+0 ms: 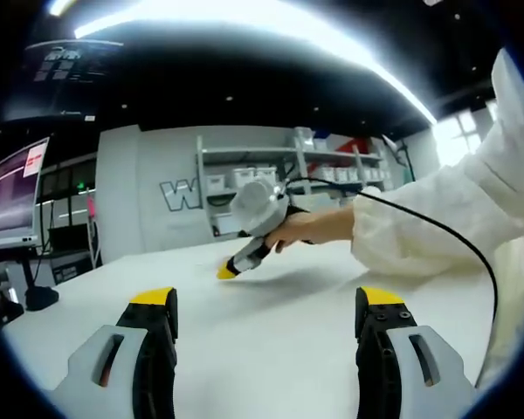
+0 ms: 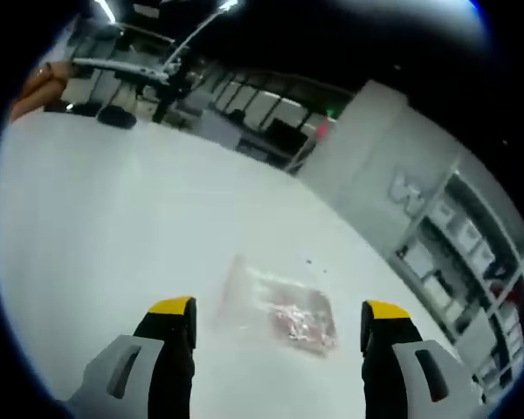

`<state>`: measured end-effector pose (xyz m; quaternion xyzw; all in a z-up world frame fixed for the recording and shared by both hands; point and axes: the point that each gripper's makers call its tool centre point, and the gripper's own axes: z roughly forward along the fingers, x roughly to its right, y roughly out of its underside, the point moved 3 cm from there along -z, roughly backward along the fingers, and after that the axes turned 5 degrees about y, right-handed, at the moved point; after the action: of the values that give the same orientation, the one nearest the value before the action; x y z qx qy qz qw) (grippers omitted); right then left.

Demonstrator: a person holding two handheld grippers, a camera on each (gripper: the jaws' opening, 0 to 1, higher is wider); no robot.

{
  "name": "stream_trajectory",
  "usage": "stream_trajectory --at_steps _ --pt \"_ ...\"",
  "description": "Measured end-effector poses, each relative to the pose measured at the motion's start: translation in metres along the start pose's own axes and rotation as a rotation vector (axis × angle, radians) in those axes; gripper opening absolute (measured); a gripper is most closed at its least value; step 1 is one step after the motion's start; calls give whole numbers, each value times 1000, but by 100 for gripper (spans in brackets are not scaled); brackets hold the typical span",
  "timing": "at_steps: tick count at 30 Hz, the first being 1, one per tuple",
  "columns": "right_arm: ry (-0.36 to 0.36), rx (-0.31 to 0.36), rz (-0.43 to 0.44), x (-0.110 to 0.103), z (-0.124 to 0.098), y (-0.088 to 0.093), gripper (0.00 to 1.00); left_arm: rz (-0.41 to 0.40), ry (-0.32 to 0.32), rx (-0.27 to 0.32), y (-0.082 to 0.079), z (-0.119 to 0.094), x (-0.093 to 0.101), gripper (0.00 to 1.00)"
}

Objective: Open the resealable bag by pulling the two sides of the seal apart until the entire bag opening is separated and visibly accessible.

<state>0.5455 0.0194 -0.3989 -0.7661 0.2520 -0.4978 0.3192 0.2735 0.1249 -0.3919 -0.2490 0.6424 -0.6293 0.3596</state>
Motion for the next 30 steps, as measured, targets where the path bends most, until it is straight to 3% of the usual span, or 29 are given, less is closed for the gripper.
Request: stream_trajectory --at_steps 22,30 --pt "0 7 21 -4 12 -2 75 -6 2 12 -1 2 -2 82" --pt "4 11 20 -3 14 0 69 -6 2 14 -1 2 -2 82"
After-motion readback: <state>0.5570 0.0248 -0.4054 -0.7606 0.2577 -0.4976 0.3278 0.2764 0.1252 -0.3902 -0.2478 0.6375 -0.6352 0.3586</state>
